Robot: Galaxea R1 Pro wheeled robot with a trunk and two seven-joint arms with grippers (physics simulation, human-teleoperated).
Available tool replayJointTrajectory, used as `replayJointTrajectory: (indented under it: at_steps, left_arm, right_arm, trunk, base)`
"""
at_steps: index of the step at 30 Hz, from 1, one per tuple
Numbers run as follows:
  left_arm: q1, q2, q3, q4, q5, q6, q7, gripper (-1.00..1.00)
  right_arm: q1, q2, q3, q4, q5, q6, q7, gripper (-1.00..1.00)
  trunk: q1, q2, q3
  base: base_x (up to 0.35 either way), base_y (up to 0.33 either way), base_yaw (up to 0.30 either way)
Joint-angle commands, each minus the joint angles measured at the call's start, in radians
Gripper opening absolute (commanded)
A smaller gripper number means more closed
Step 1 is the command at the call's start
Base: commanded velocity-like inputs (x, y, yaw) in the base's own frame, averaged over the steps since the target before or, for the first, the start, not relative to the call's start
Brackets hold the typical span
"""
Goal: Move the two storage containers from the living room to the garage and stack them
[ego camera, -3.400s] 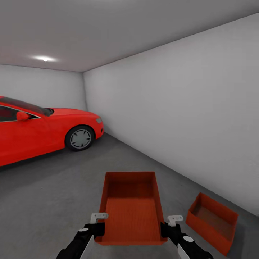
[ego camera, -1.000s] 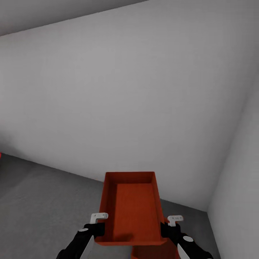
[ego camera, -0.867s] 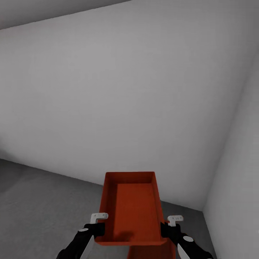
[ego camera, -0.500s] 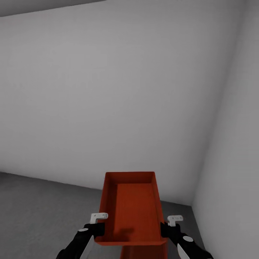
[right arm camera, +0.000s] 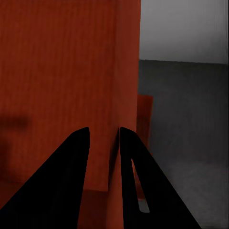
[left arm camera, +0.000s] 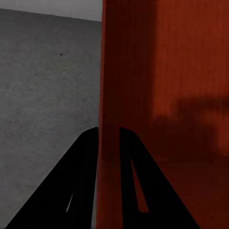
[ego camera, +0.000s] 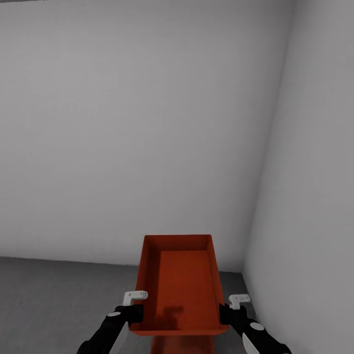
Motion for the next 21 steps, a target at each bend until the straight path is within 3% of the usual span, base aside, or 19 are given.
replayJointTrajectory:
  at_steps: [1, 13, 21]
  left_arm:
    - [0.0, 0.019, -0.003, -0.005, 0.003, 0.005, 0.003, -1.0]
    - [0.0, 0.02, -0.003, -0.005, 0.003, 0.005, 0.003, -1.0]
    - [0.0, 0.02, -0.003, -0.005, 0.003, 0.005, 0.003, -1.0]
  right_arm:
    - [0.0, -0.006, 0.013, 0.005, 0.0, -0.003, 0.012, -1.0]
    - [0.0, -0.006, 0.013, 0.005, 0.0, -0.003, 0.012, -1.0]
    - [0.0, -0.007, 0.014, 0.005, 0.0, -0.003, 0.013, -1.0]
  trunk:
    - [0.0, -0.001, 0.0]
    - [0.0, -0.001, 0.0]
    - [0.0, -0.001, 0.0]
  base:
    - [0.013, 0.0, -0.279]
    - [0.286, 0.0, -0.274]
    - [0.059, 0.0, -0.058]
